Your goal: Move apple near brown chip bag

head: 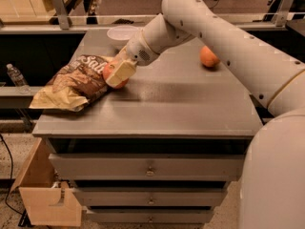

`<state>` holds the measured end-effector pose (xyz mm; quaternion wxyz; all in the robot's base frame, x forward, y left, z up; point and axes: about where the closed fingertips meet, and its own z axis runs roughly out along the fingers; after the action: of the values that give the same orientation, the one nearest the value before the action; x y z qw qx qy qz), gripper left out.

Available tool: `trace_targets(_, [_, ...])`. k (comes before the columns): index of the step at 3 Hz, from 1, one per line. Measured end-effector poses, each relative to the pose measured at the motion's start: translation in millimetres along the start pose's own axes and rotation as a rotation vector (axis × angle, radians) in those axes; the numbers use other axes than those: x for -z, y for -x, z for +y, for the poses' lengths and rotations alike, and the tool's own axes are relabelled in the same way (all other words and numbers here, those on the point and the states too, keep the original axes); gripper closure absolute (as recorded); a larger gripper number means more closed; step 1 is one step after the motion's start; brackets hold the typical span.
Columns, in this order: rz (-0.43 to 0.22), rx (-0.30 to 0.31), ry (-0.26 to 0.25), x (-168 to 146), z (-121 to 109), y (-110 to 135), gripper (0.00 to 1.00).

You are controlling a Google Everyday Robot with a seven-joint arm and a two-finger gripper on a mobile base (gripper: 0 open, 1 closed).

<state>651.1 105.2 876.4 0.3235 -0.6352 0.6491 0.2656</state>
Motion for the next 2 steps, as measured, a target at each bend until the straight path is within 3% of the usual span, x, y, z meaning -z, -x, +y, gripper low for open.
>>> trace_targets(2, [0.011, -0.004, -0.078, 6.8, -4.3, -2.0, 1.00])
